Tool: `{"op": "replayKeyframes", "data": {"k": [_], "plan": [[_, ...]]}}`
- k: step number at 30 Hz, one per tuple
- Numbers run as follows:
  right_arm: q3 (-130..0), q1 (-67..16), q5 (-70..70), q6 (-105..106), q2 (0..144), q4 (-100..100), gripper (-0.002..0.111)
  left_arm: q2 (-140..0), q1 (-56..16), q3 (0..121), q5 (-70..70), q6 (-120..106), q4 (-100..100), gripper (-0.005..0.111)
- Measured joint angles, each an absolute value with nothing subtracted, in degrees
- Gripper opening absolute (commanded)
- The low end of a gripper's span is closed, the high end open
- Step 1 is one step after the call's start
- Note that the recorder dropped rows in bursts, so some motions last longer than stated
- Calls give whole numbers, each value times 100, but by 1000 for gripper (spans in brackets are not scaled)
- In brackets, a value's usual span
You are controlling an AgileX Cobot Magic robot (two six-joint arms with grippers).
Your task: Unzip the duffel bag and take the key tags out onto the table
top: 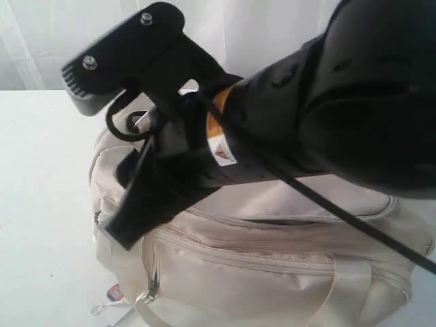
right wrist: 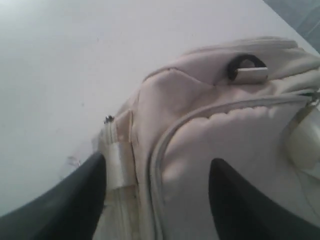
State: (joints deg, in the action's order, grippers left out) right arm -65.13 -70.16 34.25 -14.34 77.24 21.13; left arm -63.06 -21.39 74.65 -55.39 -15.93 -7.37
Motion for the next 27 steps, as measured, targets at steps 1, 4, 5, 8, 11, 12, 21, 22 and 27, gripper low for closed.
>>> {"op": "replayKeyframes", "data": {"k": [1,4,5,8,11,12,21,22,27], "plan": [[-6513,-7016,3716,-1238,7634,2125,58,-6104,-2139,7150,-5375,-1593,-737,0],[-6513,-7016,4790,-941,7412,2380,58,-5562,-2139,6347,-4675,-1570,-737,0],[-6513,-7016,5197,-890,7363,2518,58,-5386,-2139,6099,-4404,-1555,-727,0],[-6513,-7016,6104,-746,7321,2734,60,-4980,-2139,5526,-3653,-1548,-577,0],[-6513,-7016,6448,-428,7318,2641,62,-4700,-2139,5079,-3040,-1548,-485,0],[-6524,-7016,6508,-297,7309,2583,63,-4640,-2139,4962,-2877,-1548,-458,0],[-6742,-7016,6964,421,7309,2149,63,-4375,-2777,4287,-1904,-1548,-683,0],[-6742,-7016,6964,435,7309,2053,63,-4375,-2807,4219,-1830,-1548,-732,0],[-6742,-7016,6964,512,7309,2104,63,-4375,-2855,4034,-1609,-1548,-819,0]]}}
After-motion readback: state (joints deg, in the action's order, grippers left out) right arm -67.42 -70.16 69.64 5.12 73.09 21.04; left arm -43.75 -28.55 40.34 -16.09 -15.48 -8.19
